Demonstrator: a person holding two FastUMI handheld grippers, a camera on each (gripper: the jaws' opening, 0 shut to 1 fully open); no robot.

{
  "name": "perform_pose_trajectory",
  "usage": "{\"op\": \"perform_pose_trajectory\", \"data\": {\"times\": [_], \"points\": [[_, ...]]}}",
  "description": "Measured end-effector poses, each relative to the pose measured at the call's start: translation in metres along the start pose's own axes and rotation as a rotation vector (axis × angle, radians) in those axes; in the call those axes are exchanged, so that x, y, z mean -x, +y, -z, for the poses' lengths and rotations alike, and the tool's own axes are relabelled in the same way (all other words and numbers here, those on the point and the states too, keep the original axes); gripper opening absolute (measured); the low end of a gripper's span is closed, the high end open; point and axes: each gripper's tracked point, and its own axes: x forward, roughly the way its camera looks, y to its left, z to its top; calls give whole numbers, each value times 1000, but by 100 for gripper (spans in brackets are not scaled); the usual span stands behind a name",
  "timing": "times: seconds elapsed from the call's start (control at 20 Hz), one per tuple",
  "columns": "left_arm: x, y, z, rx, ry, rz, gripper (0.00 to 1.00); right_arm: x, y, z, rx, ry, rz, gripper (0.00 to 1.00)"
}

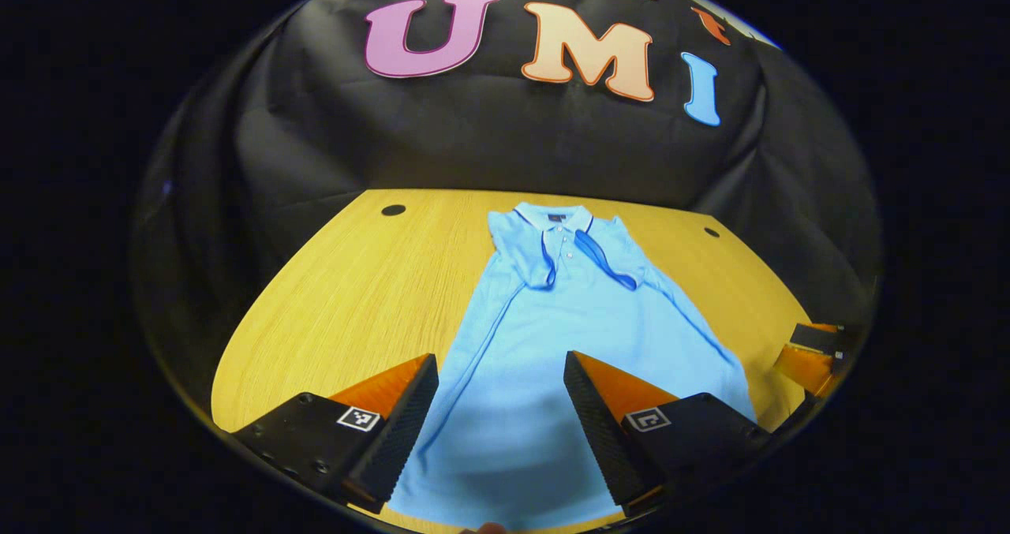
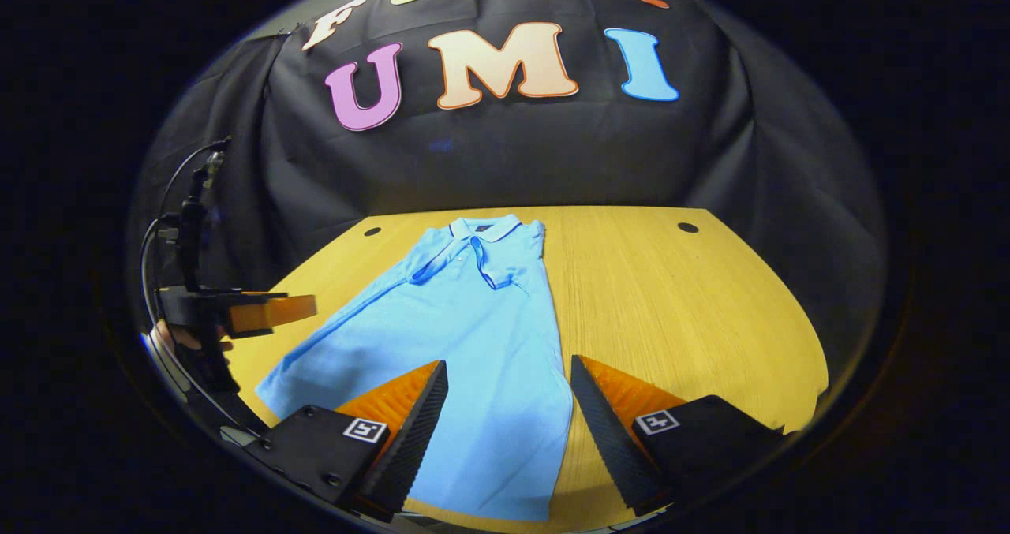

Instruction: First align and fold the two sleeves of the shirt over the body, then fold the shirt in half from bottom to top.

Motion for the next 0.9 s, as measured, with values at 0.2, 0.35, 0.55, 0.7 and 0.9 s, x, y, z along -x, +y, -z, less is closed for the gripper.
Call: {"op": "perform_pose_trajectory", "data": {"times": [0.2, 0.35, 0.55, 0.7, 0.9], "points": [[34, 16, 64, 3, 74, 4, 96, 28, 0, 61, -9, 50, 67, 98], [50, 26, 105, -10, 120, -2, 96, 38, -2, 99, -8, 88, 103, 98], [57, 35, 134, -11, 146, -11, 96, 41, -7, 126, -7, 108, 133, 98], [55, 38, 134, -34, 125, -26, 93, 40, -7, 134, -21, 112, 133, 98], [49, 31, 132, -65, 92, -11, 90, 39, 3, 137, -15, 104, 118, 89]]}}
